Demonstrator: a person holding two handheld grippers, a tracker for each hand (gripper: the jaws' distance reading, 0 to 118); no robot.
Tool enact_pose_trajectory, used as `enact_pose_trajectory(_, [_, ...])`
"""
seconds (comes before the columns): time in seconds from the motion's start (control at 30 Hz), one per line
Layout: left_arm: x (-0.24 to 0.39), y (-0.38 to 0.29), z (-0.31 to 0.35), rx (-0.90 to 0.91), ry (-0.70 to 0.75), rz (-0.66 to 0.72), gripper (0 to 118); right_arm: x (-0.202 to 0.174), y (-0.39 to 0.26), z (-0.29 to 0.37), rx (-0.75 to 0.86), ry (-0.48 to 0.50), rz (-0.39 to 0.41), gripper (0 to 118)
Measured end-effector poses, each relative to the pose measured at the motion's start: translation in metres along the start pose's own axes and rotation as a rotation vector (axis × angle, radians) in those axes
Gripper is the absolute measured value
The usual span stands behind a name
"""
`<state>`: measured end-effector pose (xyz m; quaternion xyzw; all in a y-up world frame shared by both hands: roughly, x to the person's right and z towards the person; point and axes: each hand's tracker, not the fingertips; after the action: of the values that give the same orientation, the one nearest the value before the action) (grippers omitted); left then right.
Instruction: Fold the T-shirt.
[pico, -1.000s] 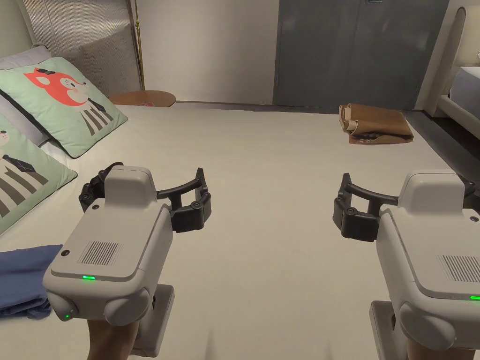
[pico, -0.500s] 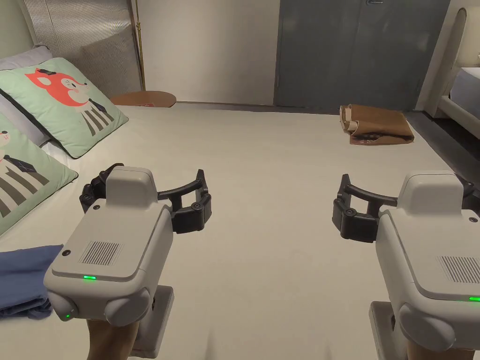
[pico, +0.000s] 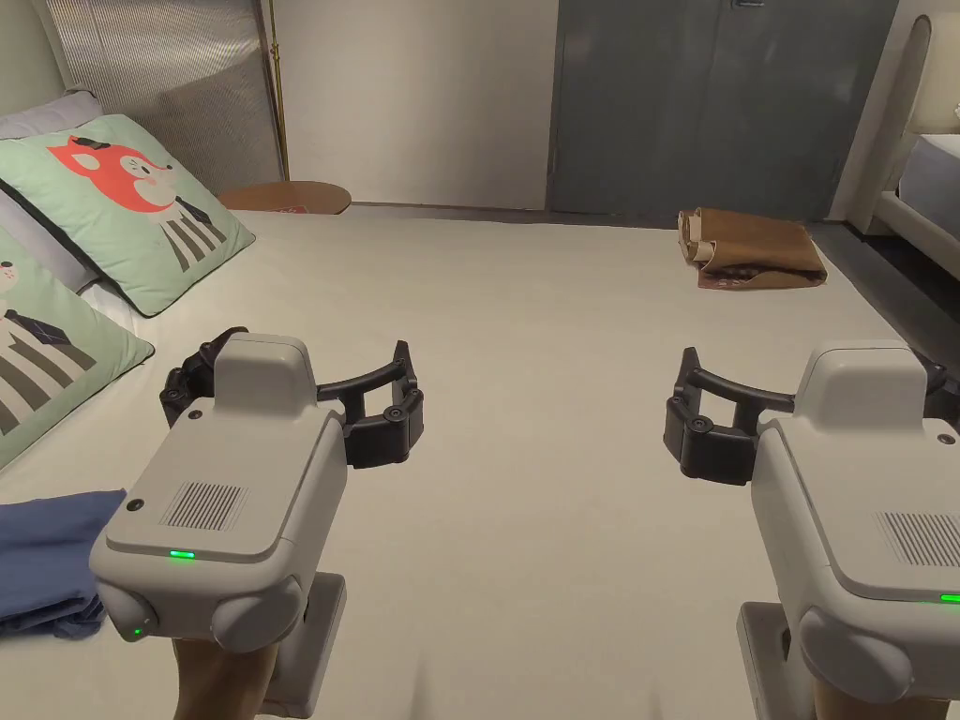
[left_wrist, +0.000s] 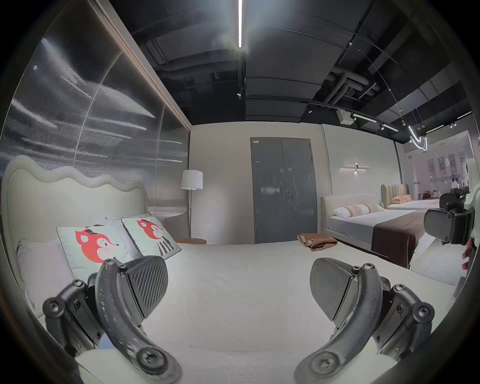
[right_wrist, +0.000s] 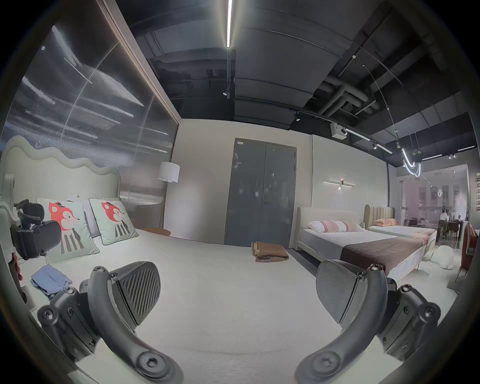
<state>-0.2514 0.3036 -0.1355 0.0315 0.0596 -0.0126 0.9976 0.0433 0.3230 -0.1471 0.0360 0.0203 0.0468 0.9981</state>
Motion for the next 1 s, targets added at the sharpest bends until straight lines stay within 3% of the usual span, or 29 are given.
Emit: enact_pose_trajectory(1.0, [0.0005,-0.0017,0.0002,-0.008,0.004,-0.014,109,-0.0009,-0.0036,0.0001,0.011,0.001,0.008,118])
